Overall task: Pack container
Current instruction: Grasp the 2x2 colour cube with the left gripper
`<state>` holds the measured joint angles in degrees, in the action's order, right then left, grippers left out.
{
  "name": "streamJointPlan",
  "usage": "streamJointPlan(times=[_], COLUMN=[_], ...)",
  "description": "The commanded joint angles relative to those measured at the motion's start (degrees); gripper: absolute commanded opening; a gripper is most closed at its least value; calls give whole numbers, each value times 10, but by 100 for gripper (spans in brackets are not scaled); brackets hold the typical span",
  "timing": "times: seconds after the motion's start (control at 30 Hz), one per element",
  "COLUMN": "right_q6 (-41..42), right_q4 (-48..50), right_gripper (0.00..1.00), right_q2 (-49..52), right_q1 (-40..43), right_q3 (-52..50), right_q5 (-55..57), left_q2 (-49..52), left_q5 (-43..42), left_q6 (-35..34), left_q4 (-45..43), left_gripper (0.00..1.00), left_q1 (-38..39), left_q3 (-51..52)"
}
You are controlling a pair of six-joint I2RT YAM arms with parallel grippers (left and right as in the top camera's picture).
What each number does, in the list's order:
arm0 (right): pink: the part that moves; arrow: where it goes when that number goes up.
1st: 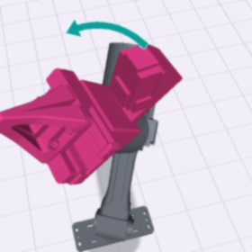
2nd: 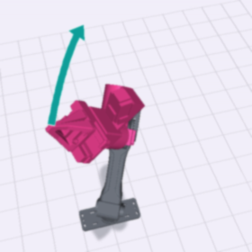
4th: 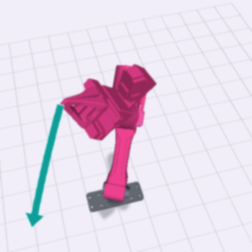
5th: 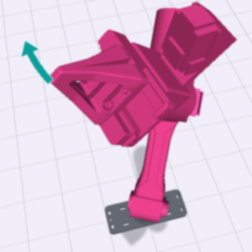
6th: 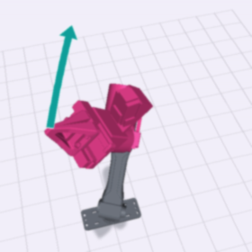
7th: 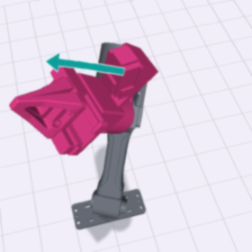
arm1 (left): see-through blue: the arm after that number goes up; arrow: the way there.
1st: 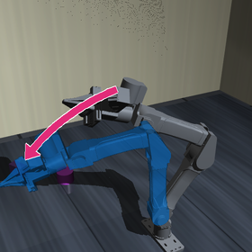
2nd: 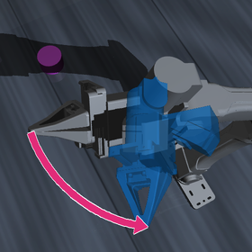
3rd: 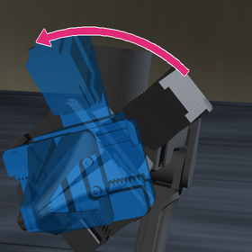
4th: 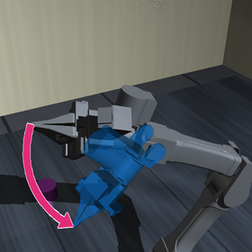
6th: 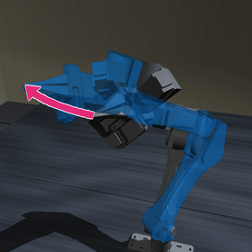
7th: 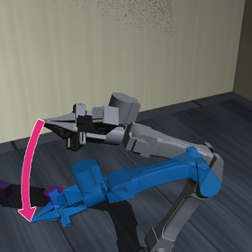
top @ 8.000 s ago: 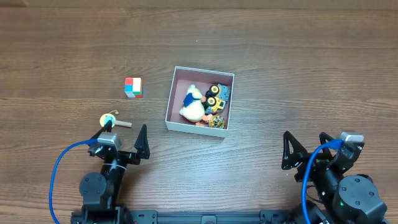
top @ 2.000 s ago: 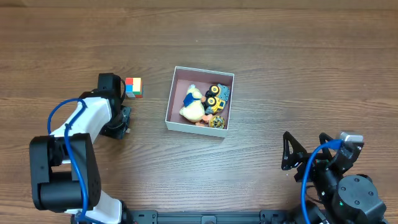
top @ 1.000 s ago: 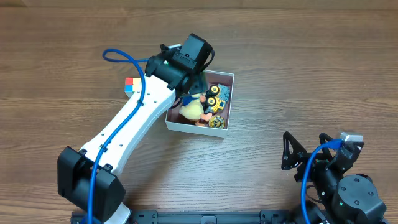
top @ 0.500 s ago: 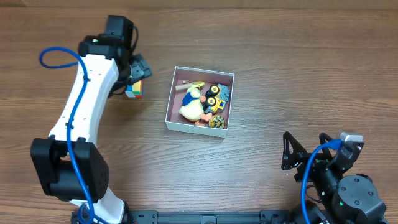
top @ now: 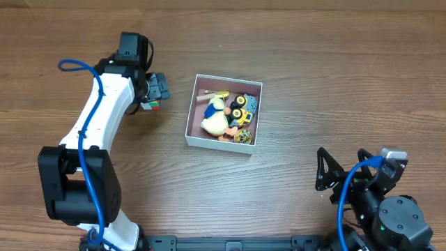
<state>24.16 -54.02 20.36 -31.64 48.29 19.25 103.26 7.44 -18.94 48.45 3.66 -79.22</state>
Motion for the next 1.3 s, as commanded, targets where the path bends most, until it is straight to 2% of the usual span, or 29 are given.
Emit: streamJointPlan(times=[0.0, 0.07, 0.2, 0.5, 0.87, 1.0, 1.03, 1.07, 1.1, 1.17, 1.27], right_q6=[-2, -2, -2, -2, -2, -2, -2, -2, -2, -2, -2], right_q4=[3, 3, 3, 3, 3, 3, 3, 3, 3, 3, 3], right_gripper=[100, 100, 100, 100, 100, 100, 100, 100, 100, 100, 100], right_q2=[-1, -1, -1, -1, -1, -1, -1, -1, -1, -1, -1], right_q1=[-1, -1, -1, -1, -1, -1, -1, -1, -1, -1, -1], right_q3=[0, 0, 0, 0, 0, 0, 0, 0, 0, 0, 0], right_q5=[0, 0, 0, 0, 0, 0, 0, 0, 0, 0, 0], left_q2=[11, 21, 50, 99, 108, 108, 108, 109, 108, 108, 108], left_q5=[-35, -35, -45, -39, -49, -70, -70, -70, -70, -70, -70], left_q6=[60, 87, 87, 78, 87, 101, 100, 99, 99, 99, 99], left_q4=[-16, -33, -69, -87, -92, -96, -96, -96, -96, -96, -96], left_gripper=[100, 100, 100, 100, 100, 93, 87, 76, 75, 65, 59], left_q1=[-2, -3, -3, -5, -31, -29, -29, -29, -29, -29, -29], left_q3=[19, 19, 19, 19, 19, 19, 19, 19, 19, 19, 19])
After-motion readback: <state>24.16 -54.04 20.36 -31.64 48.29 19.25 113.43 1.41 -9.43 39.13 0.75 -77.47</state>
